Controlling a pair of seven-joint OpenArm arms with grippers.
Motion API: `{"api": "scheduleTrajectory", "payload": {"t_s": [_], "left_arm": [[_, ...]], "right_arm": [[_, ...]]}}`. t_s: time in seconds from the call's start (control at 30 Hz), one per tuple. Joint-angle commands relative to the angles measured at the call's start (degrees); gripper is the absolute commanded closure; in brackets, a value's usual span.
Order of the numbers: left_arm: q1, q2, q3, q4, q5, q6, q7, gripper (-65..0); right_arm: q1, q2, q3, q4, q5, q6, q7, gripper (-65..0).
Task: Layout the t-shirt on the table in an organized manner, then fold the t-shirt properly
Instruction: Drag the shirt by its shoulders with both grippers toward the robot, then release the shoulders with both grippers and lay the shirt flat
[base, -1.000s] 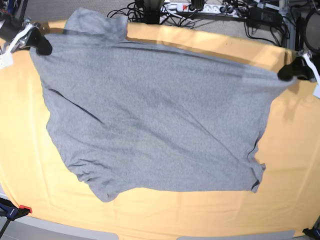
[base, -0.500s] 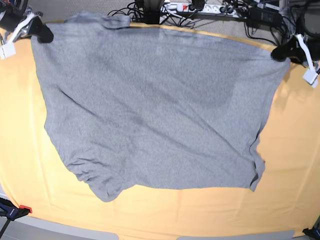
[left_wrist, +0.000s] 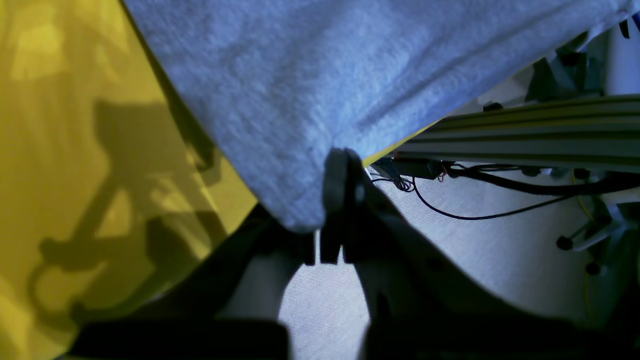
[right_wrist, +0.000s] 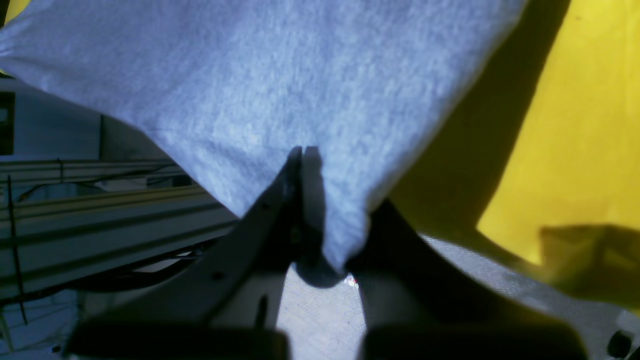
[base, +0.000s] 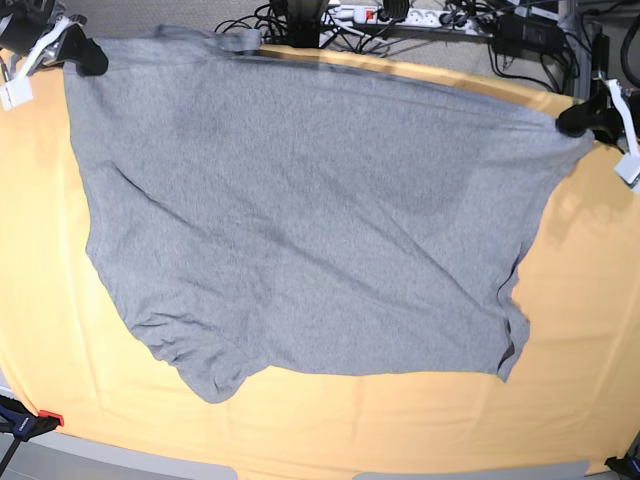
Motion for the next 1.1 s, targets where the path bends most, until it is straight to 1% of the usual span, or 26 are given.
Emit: {"api": "scheduleTrajectory", "payload": {"t_s": [0.0,0.4,0.67,0.87,0.9,0.93,1.0,1.03,1.07], "left_arm": [[0.4,-1.1,-0.6,0.6,-0.9,-0.2,-0.6,0.0],[7.4,0.0,-0.6,0.5,-0.9,-0.3,-0.6,0.0],[7.6,0.0,-0.6,0.5,-0.9,-0.3,-0.6,0.0],[7.6,0.0,-0.6,0.5,-0.9,-0.3,-0.6,0.0],[7.6,0.0,-0.6,0.5,-0.9,-0.1,-0.6,-3.4],[7.6,0.0,-0.6,0.5,-0.9,0.9,-0.6,-12.9],[7.6,0.0,-0.6,0.5,-0.9,1.9,-0.6,-33.3],[7.6,0.0,-0.6,0.5,-0.9,2.1,-0.6,-40.9],[7.6,0.0,-0.6,0.5,-0.9,2.2,-0.6,-45.7]], "right_arm": [[-1.0,1.1,0.5,0.8,0.6,0.1,0.4,0.0],[-2.1,0.9,0.5,0.8,0.6,0.1,0.4,0.0],[-4.6,0.9,0.5,0.8,0.6,0.1,0.4,0.0],[-4.5,0.9,0.5,0.8,0.6,0.1,0.4,0.0],[-4.5,0.9,0.5,0.8,0.6,0.1,0.4,-5.3],[-4.4,0.9,0.5,0.8,0.6,0.1,0.4,-13.5],[-4.4,0.9,0.5,0.8,0.6,0.1,0.4,-30.2],[-4.4,0.9,0.5,0.8,0.6,0.1,0.4,-35.9],[-4.4,1.0,0.5,0.8,0.6,0.1,0.4,-38.7]]}}
